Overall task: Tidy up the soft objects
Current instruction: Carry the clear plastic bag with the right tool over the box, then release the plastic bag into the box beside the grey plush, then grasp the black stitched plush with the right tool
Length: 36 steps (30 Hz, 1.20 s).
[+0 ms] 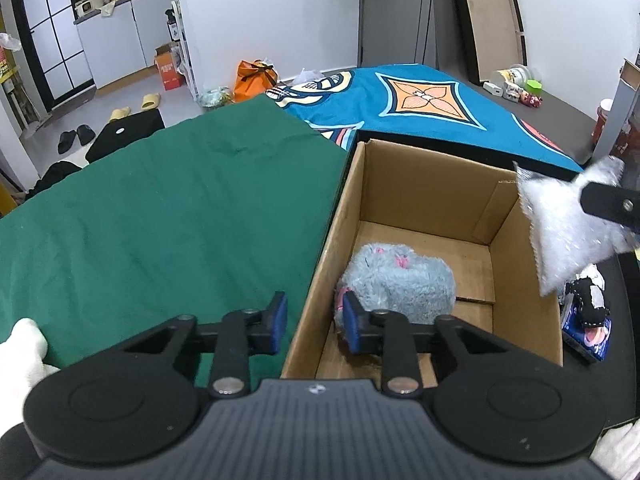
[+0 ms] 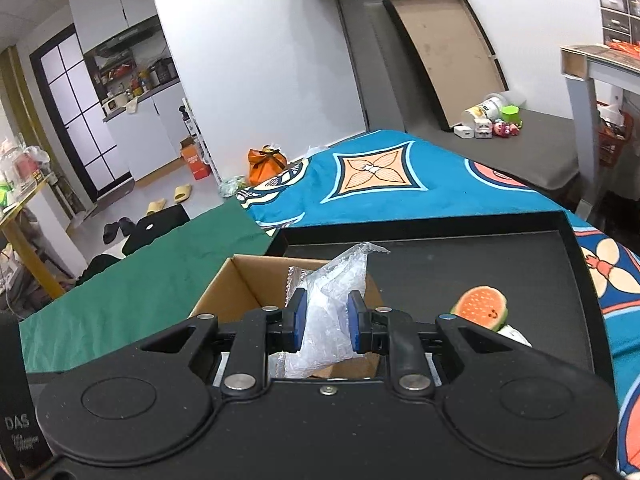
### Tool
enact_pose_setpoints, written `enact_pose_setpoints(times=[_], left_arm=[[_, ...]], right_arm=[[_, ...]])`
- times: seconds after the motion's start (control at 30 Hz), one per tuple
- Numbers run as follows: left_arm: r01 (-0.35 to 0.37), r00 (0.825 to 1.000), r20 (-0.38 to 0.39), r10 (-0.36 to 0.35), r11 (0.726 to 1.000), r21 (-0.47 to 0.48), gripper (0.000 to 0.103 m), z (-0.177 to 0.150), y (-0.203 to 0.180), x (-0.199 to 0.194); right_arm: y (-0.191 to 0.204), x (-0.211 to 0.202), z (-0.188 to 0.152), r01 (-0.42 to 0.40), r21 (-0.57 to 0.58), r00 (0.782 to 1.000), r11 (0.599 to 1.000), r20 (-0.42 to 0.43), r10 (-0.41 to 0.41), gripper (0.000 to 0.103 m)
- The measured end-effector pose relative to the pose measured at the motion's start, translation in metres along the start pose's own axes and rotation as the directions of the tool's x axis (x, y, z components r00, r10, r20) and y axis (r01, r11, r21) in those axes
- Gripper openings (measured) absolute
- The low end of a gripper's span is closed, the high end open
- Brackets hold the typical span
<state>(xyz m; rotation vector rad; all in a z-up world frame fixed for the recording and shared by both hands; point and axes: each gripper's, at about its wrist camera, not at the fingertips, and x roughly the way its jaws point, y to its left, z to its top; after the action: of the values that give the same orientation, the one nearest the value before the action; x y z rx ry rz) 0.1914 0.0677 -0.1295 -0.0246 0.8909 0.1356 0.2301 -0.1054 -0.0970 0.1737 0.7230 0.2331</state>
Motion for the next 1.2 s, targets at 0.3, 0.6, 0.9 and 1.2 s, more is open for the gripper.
enact_pose_setpoints(times=[0.3, 0.6, 0.9, 1.2], left_arm=[[0.002, 1.000, -0.025, -0.003, 1.000, -0.011, 0.016, 0.000, 0.004, 0.007], [-0.001, 1.000, -0.012, 0.001, 1.000, -0.007, 0.014, -0.001, 0.002, 0.005], [-0.027, 1.000, 0.000, 0.027, 0.999, 0.025, 0.014, -0.001, -0.004, 0.002], [-0.059, 0.998, 0.032, 0.056, 0.995, 0.078, 0.018, -0.001, -0.016, -0.005]], right_arm=[[0.013, 0.013, 0.010, -0.016, -0.019, 1.000, 1.000, -0.005, 0.015, 0.056], [0.001, 0.001, -0.001, 0.017, -0.001, 1.000, 1.000, -0.011, -0.017, 0.063], [-0.027, -0.009, -0.020, 0.052, 0.033, 0.998, 0.998, -0.034, -0.051, 0.064], [-0.063, -0.014, -0.041, 0.091, 0.080, 0.994, 0.993, -0.059, -0.087, 0.065]])
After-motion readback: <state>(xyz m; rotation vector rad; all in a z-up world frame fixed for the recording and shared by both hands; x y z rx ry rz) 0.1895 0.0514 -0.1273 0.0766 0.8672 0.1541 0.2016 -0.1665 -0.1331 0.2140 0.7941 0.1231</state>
